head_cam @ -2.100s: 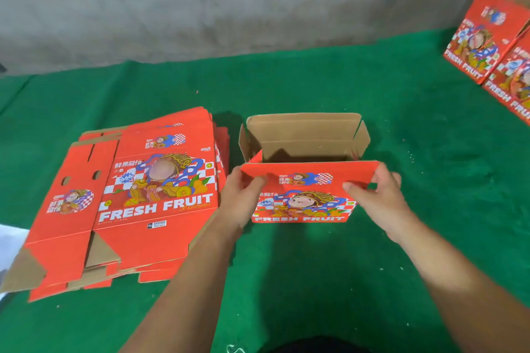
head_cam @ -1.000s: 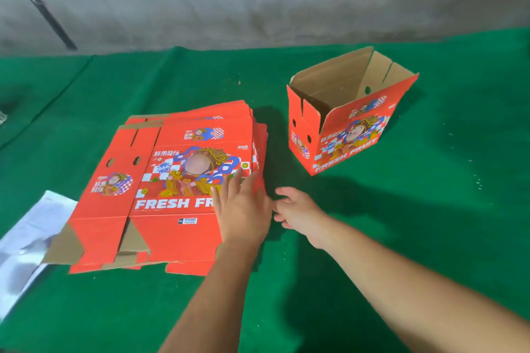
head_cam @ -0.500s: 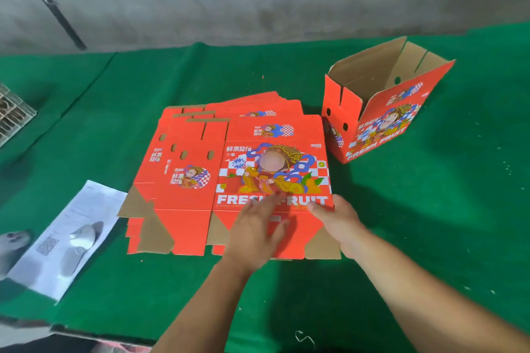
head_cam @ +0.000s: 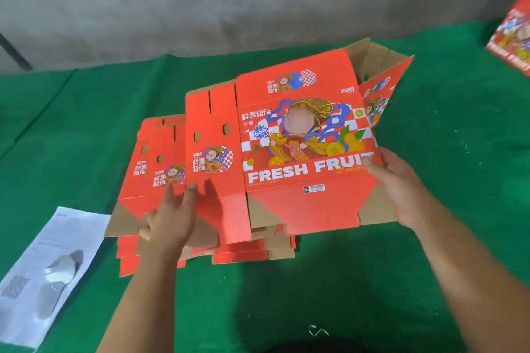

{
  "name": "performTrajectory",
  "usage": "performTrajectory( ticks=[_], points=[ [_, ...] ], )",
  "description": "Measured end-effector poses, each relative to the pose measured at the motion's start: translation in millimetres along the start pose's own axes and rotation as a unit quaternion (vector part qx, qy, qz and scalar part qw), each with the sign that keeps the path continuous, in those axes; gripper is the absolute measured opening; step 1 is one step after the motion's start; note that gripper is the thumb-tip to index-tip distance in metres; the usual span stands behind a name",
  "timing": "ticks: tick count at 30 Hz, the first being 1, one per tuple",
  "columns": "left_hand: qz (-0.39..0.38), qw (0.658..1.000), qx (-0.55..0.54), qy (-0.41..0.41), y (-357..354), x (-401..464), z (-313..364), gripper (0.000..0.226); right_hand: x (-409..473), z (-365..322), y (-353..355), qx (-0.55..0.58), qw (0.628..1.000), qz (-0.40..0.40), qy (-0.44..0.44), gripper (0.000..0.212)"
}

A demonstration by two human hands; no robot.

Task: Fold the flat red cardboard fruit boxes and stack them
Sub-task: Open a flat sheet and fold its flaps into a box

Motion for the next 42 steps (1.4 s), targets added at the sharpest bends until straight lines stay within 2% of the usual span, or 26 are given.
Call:
performTrajectory(
  ticks=[2, 4, 6, 8, 9, 11, 12, 15, 18, 19, 21, 23, 25, 27, 29, 30, 32, 34, 36, 38, 40, 42],
  points=[
    [-0.002, 0.990, -0.131, -0.054, -5.5, -7.3, 24.0, 0.054, -2.9, 1.7, 17.8, 0.035, 0.999, 0.016, -0.014, 0.034],
    [-0.004, 0.966, -0.236, -0.106, -10.7, -18.9, 50.9, 0.038, -7.7, 2.9, 33.3, 0.052, 0.997, 0.048, -0.019, 0.031],
    [-0.029, 0.954, -0.268, -0.134, -22.0, -25.8, 68.4, 0.055, -13.3, 2.0, 49.8, 0.037, 0.996, 0.084, -0.013, 0.020],
    [-0.066, 0.952, -0.279, -0.109, -36.1, -33.0, 77.7, 0.088, -19.6, -0.4, 68.6, 0.018, 0.992, 0.121, 0.000, 0.019],
    [-0.081, 0.949, -0.286, -0.100, -42.4, -36.3, 81.3, 0.097, -22.9, -2.0, 77.9, -0.001, 0.991, 0.133, 0.010, 0.021],
    [-0.099, 0.943, -0.300, -0.102, -55.7, -45.0, 91.3, 0.099, -30.6, -7.2, 94.4, -0.056, 0.988, 0.143, 0.036, 0.026],
    [-0.101, 0.942, -0.302, -0.103, -62.8, -51.0, 96.3, 0.092, -35.3, -10.7, 101.5, -0.083, 0.985, 0.140, 0.050, 0.029],
    [-0.143, 0.919, -0.344, -0.128, -95.0, -75.3, 116.6, 0.042, -44.7, -17.7, 111.5, -0.158, 0.984, 0.076, 0.043, 0.042],
    [-0.282, 0.867, -0.400, -0.092, -144.5, -112.0, 140.5, 0.052, -42.8, -3.9, 96.4, -0.327, 0.943, -0.059, -0.011, 0.038],
    [-0.314, 0.854, -0.407, -0.080, -156.3, -122.3, 148.5, 0.057, -41.5, 5.8, 95.2, -0.325, 0.943, -0.069, -0.037, 0.035],
    [-0.337, 0.852, -0.391, -0.090, -175.4, -132.9, 159.7, 0.060, -41.9, 25.9, 97.4, -0.259, 0.960, -0.052, -0.092, 0.042],
    [-0.285, 0.874, -0.371, -0.132, -181.3, -131.1, 165.2, 0.044, -47.1, 39.1, 100.6, -0.210, 0.968, -0.034, -0.135, 0.071],
    [-0.255, 0.886, -0.363, -0.136, -181.2, -133.1, 169.8, 0.043, -50.4, 47.8, 100.7, -0.156, 0.973, -0.034, -0.165, 0.091],
    [-0.232, 0.895, -0.346, -0.161, -185.0, -138.2, 175.9, 0.048, -50.9, 44.9, 92.4, -0.106, 0.980, -0.066, -0.154, 0.103],
    [-0.225, 0.890, -0.339, -0.207, -187.1, -148.8, 190.0, 0.046, -48.8, 32.0, 82.1, -0.100, 0.983, -0.103, -0.115, 0.105],
    [-0.223, 0.887, -0.338, -0.220, -187.0, -154.7, 198.4, 0.047, -46.0, 26.9, 77.6, -0.125, 0.982, -0.115, -0.088, 0.105],
    [-0.237, 0.880, -0.347, -0.221, -185.8, -164.7, 213.7, 0.041, -38.8, 21.1, 76.3, -0.209, 0.972, -0.098, -0.035, 0.121],
    [-0.287, 0.862, -0.354, -0.223, -187.9, -169.7, 223.8, 0.045, -30.2, 11.1, 85.9, -0.260, 0.965, -0.021, -0.003, 0.127],
    [-0.324, 0.845, -0.338, -0.259, -185.1, -175.8, 230.7, 0.053, -28.0, -0.1, 99.9, -0.295, 0.955, 0.035, -0.009, 0.131],
    [-0.347, 0.831, -0.328, -0.284, -183.9, -187.0, 236.7, 0.051, -25.9, -7.3, 109.3, -0.382, 0.924, 0.019, -0.015, 0.136],
    [-0.362, 0.825, -0.313, -0.300, -188.5, -196.3, 239.4, 0.059, -24.9, -11.4, 109.7, -0.486, 0.874, -0.010, 0.013, 0.139],
    [-0.339, 0.848, -0.273, -0.302, -194.3, -198.0, 241.4, 0.073, -24.9, -17.1, 106.1, -0.524, 0.851, -0.012, 0.033, 0.135]
  ],
)
Point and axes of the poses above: each hand's wrist, its own x-axis towards the middle knuckle, its own y-axis out of the back of the hand, z = x × y, the point moved 4 cm from there along x, towards the middle knuckle, and after that the axes turned 2 degrees about -y, right-handed, at the moved point
